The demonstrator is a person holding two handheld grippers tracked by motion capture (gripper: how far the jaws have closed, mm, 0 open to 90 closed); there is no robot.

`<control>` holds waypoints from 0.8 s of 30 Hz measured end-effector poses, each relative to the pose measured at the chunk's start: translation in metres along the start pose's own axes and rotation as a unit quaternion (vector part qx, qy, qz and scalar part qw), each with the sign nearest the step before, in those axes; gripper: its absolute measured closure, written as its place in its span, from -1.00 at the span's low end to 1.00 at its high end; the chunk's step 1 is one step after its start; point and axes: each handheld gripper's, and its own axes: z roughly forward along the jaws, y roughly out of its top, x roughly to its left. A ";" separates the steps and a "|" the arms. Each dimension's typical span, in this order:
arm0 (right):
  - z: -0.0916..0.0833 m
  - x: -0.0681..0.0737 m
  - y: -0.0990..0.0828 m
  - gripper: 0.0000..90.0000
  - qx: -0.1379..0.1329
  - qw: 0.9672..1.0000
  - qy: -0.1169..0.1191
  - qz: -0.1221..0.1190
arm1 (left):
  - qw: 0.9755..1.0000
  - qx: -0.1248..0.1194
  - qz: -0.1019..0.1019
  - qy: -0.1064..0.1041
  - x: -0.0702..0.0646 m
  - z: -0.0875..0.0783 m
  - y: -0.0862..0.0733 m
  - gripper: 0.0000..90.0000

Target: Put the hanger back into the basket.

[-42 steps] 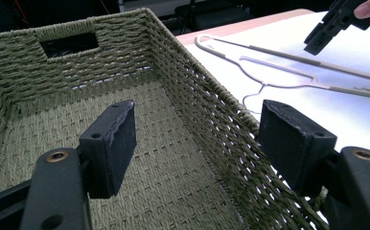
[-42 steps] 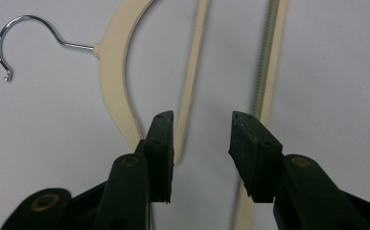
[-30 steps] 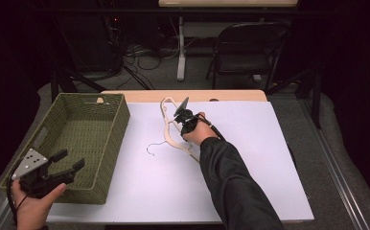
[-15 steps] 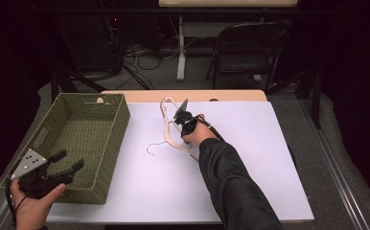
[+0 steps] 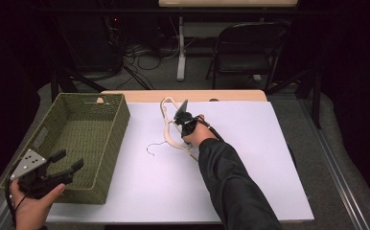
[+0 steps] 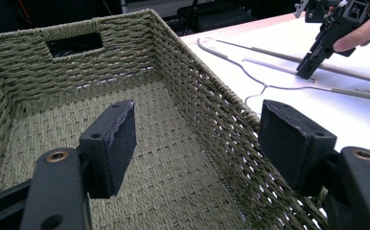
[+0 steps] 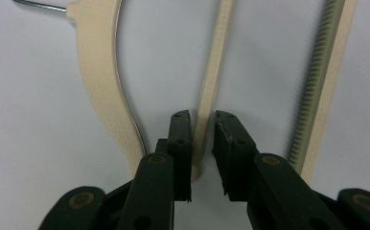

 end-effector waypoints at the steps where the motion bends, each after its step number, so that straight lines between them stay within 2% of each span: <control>1: 0.001 0.000 0.000 0.71 -0.007 1.000 0.003 0.001 | 1.000 0.000 0.001 0.000 0.000 0.000 0.000 -0.35; 7: 0.002 -0.001 0.000 0.74 -0.005 1.000 0.000 -0.006 | 1.000 -0.001 0.001 0.000 0.000 0.000 0.000 -0.35; 11: -0.001 -0.001 0.002 0.79 0.015 1.000 0.002 0.002 | 1.000 -0.001 0.001 0.000 0.000 -0.001 0.000 -0.35; 12: 0.001 0.000 0.001 0.79 -0.001 1.000 0.006 0.005 | 1.000 -0.001 0.000 0.000 0.000 -0.001 0.000 -0.35; 15: 0.000 0.000 0.002 0.81 0.009 1.000 0.001 0.004 | 1.000 -0.001 0.000 -0.001 0.000 0.000 0.000 -0.35; 17: 0.001 0.001 0.001 0.82 0.003 1.000 0.004 0.024 | 1.000 -0.001 0.000 -0.001 0.000 0.000 0.000 -0.35; 18: 0.001 -0.002 0.002 0.83 0.003 1.000 0.004 0.011 | 1.000 -0.001 0.000 -0.001 0.000 0.000 0.000 -0.35; 19: -0.001 -0.001 0.002 0.85 0.016 0.999 0.004 0.028 | 1.000 -0.001 0.000 -0.001 0.000 0.000 0.000 -0.35; 20: 0.001 -0.001 0.002 0.86 0.000 0.999 0.007 0.037 | 1.000 -0.001 0.001 0.000 0.000 0.000 0.000 -0.35; 21: 0.000 -0.001 0.002 0.88 0.009 0.999 0.004 0.045 | 1.000 -0.001 0.000 -0.001 0.000 0.000 0.000 -0.35; 22: 0.001 -0.001 0.001 0.89 0.002 0.998 0.005 0.058 | 1.000 -0.002 0.000 0.000 0.000 0.000 0.000 -0.35; 24: 0.001 -0.001 0.001 0.90 0.001 0.998 0.004 0.065 | 1.000 -0.002 -0.001 0.000 0.001 0.000 0.000 -0.35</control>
